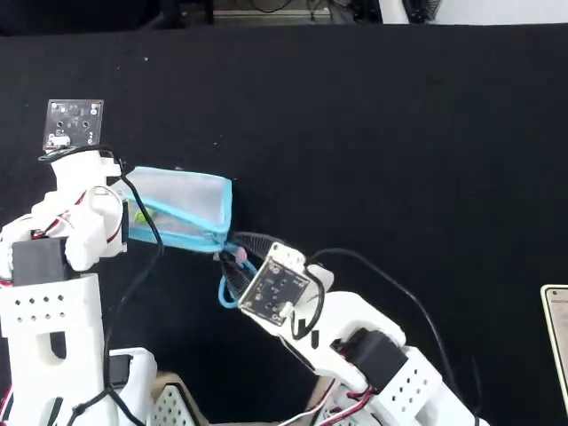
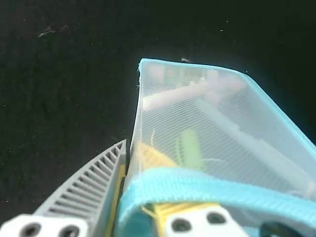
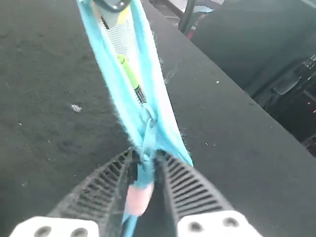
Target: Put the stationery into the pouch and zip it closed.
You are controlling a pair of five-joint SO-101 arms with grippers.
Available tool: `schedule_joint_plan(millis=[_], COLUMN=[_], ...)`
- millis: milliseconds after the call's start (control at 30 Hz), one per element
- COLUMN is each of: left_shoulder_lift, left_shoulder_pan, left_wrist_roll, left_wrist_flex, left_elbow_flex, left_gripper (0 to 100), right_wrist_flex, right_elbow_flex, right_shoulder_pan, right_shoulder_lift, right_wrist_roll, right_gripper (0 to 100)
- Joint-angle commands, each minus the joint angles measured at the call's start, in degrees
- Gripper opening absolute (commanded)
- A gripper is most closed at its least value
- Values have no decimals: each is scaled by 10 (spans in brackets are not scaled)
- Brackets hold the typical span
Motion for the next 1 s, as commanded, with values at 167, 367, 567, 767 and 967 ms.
schedule_joint_plan(millis=[167,367,567,767,967], left_shoulder_lift=[-6,-6,-6,-6,-6], left_shoulder_pan=[11,11,11,11,11], left_wrist_roll=[-6,-6,-6,-6,-6], left_wrist_flex=[-7,-7,-7,-7,-7], left_elbow_flex=[-5,-5,-5,-5,-5], left_gripper=[30,30,30,30,30], right_wrist_flex=[36,93,39,28,25], right_elbow_flex=[-29,-51,-16,-12,3], right_shoulder_pan=[-4,-7,-7,-7,-7], right_shoulder_lift=[-7,-2,-2,-2,-1], right_wrist_roll=[10,9,9,9,11], right_gripper=[16,112,102,88,89])
